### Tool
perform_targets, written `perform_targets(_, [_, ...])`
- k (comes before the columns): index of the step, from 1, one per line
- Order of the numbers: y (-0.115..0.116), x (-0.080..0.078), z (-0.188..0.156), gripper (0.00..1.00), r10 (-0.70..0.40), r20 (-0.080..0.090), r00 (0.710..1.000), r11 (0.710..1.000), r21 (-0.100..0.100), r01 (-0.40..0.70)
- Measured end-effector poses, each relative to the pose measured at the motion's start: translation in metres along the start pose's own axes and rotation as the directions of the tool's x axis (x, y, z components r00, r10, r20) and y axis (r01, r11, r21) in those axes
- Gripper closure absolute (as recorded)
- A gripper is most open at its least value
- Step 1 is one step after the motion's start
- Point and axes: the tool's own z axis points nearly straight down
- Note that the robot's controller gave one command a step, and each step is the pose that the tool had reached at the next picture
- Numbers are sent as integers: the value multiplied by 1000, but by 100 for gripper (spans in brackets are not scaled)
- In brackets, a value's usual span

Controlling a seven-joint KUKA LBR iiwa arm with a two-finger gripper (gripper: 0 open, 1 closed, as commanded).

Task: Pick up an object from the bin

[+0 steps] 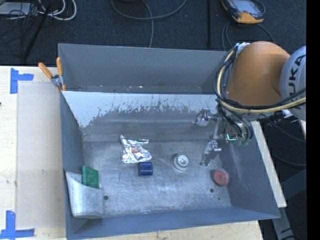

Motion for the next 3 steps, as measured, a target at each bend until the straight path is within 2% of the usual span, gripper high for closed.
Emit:
perform_targets(1, [-44, 18, 117, 0, -333, 1, 943, 943, 0, 333])
perform_targets(2, [-44, -12, 140, 0, -636, 18, 772, 772, 18, 635])
perform_targets(3, [-45, -9, 141, 100, -634, 9, 773, 774, 10, 634])
